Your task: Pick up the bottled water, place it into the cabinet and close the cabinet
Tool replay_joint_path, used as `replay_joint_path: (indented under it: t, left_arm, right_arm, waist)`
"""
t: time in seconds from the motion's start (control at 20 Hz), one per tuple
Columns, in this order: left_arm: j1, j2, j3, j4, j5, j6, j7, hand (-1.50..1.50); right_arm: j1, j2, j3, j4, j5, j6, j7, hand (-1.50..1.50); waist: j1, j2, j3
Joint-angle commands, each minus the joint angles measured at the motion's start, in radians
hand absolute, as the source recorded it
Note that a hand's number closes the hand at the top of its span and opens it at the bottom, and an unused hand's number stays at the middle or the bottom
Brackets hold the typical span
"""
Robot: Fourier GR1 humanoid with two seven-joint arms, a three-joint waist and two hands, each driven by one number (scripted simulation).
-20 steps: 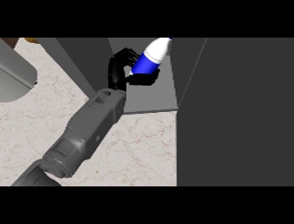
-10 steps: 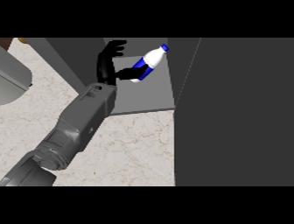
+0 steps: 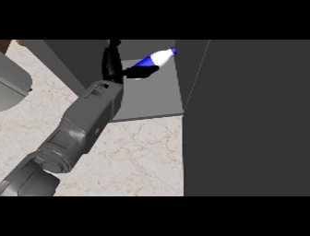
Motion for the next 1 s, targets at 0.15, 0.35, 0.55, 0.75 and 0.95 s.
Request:
replay_joint_path:
  t: [0.15,0.35,0.55,0.75,0.95]
  left_arm:
    - [-0.011,0.045,0.067,-0.080,0.053,-0.200,-0.088,-1.50]
    - [-0.001,-0.008,0.094,-0.100,0.068,-0.244,-0.158,-1.50]
    - [0.003,-0.055,0.103,-0.109,0.064,-0.268,-0.185,-1.50]
    - [0.081,-0.056,0.055,-0.193,0.076,-0.241,-0.170,-1.50]
    - [0.106,-0.057,0.033,-0.278,0.102,-0.237,-0.136,-1.50]
  right_arm:
    - [0.053,-0.003,0.001,-0.063,-0.054,0.020,0.009,-1.50]
    - [0.055,-0.024,-0.029,-0.075,-0.108,0.034,0.020,-1.50]
    - [0.059,-0.006,-0.034,-0.053,-0.085,0.029,0.006,-1.50]
    - [0.108,0.011,0.019,-0.070,-0.039,0.043,0.005,-1.50]
    - [0.112,0.019,0.059,-0.133,-0.043,0.010,0.067,-1.50]
  waist:
    - [0.020,-0.013,0.000]
    - [0.034,-0.016,0.001]
    - [0.053,-0.025,0.002]
    - [0.062,-0.039,0.002]
    - [0.074,-0.042,0.002]
